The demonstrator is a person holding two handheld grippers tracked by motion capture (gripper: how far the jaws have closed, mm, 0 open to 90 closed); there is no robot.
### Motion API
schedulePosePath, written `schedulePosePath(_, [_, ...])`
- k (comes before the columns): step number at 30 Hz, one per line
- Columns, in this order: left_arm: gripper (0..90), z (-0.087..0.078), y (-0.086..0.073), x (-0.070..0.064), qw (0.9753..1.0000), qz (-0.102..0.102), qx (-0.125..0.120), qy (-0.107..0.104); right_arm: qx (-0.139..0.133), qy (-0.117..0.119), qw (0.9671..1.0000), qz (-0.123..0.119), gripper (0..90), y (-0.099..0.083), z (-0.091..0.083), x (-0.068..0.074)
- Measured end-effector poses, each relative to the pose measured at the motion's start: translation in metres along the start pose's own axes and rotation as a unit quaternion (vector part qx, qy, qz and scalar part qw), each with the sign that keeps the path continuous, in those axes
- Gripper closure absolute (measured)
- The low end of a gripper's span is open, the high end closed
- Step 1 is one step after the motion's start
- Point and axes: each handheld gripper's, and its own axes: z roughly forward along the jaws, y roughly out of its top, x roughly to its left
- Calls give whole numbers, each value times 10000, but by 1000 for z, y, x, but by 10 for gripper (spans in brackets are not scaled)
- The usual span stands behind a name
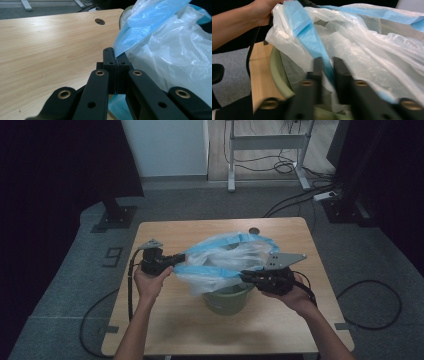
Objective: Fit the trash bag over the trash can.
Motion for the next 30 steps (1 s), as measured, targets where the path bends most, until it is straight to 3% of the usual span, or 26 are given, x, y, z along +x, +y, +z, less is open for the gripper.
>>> schedulePosePath(10, [896,1,-1,-1,10000,-24,26,-14,-420,336,9985,-23,890,-19,-24,16])
schedulePosePath(11, [896,1,-2,-2,10000,-30,41,-13,-411,479,9980,-69,889,-26,-28,23])
schedulePosePath(16, [897,2,-3,-2,10000,-61,70,-14,-295,716,9970,-41,890,-44,-30,32])
schedulePosePath(30, [895,6,-4,0,9996,-156,246,-22,37,823,9961,324,890,-77,-11,27])
